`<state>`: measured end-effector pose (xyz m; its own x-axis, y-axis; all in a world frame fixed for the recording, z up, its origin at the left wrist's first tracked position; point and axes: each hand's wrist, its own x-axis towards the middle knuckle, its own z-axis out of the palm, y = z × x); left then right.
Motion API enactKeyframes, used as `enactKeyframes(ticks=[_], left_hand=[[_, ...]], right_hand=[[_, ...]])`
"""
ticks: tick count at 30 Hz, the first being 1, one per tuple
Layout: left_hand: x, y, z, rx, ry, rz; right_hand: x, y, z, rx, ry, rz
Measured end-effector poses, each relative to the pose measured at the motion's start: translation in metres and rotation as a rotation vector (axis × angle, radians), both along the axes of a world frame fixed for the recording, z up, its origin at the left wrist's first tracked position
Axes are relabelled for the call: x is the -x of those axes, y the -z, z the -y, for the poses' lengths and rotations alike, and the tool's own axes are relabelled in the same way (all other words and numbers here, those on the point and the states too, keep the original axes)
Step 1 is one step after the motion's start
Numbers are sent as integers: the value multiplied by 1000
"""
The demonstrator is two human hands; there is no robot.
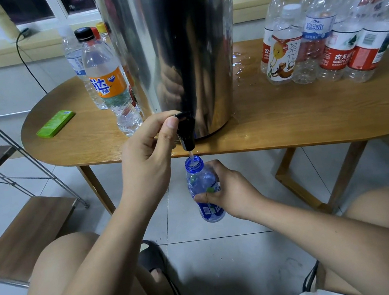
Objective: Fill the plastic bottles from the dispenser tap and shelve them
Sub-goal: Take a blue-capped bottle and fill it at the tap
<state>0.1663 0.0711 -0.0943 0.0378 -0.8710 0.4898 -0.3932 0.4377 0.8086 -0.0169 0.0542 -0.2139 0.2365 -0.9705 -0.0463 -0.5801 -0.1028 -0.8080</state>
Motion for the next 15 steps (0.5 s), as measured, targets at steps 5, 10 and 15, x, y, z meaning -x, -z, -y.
enactKeyframes(ticks=[5, 10, 15], left_hand=[[0, 0, 0, 5, 1, 5], [-1, 1, 1, 3, -3, 12], [-1, 1, 1, 5, 2, 12]], right_hand=[[-1, 0, 1, -7, -1, -1], [-1, 1, 1, -9, -2, 2], [-1, 0, 1, -17, 1, 4]])
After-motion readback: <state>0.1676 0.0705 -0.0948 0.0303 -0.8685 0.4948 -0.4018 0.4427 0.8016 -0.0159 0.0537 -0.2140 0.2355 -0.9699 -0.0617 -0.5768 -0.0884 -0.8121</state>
